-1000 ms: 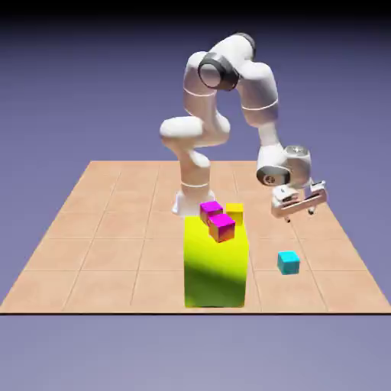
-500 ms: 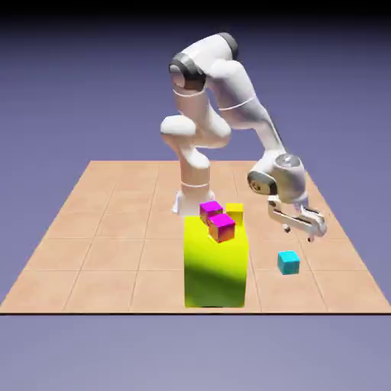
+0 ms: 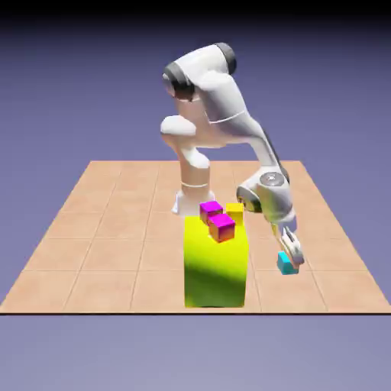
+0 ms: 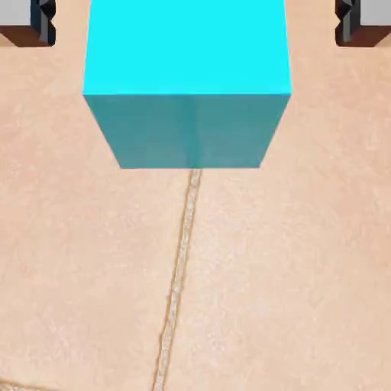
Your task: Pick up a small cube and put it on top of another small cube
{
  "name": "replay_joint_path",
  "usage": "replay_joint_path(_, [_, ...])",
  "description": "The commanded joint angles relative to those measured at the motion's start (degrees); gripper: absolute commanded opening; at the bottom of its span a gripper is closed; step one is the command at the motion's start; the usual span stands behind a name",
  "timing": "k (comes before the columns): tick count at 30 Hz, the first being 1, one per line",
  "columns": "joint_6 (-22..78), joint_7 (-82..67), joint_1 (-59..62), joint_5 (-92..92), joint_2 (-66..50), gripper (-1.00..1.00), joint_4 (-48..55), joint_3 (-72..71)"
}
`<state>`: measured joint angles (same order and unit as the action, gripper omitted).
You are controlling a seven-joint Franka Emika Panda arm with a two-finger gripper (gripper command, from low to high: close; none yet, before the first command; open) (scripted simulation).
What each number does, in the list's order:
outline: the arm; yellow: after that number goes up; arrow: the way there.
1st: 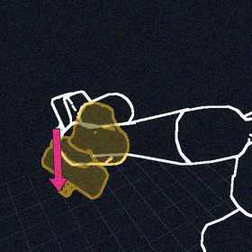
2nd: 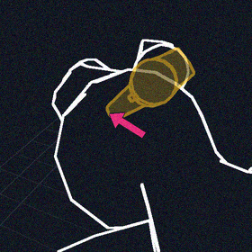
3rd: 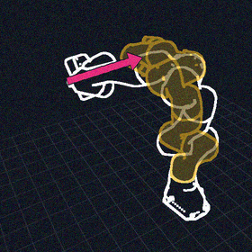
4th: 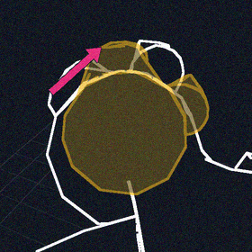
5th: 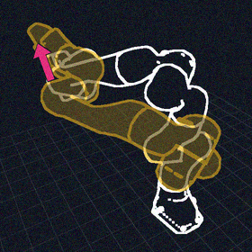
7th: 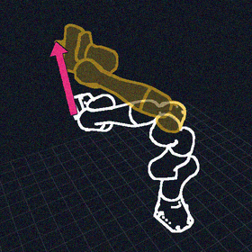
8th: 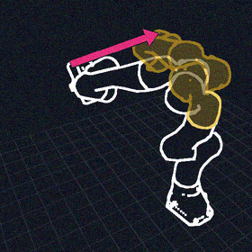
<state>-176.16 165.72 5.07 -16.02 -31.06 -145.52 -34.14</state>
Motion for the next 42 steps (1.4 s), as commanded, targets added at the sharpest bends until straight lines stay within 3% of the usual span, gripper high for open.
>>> replay_joint_path(1, [-0.25,0.11,-0.57,-0.16,-0.25,0.0,0.11,0.57])
replay_joint_path(2, [-0.25,0.11,-0.57,-0.16,-0.25,-1.0,0.11,0.57])
replay_joint_path(13, [8.69,-4.0,20.07,5.63,8.87,-1.0,-3.92,-20.17])
replay_joint_path(32, [4.89,-50.77,17.85,-6.05,20.52,-1.0,11.9,-7.71])
replay_joint_path(42, [27.71,-65.97,16.7,7.45,34.88,-1.0,14.74,4.17])
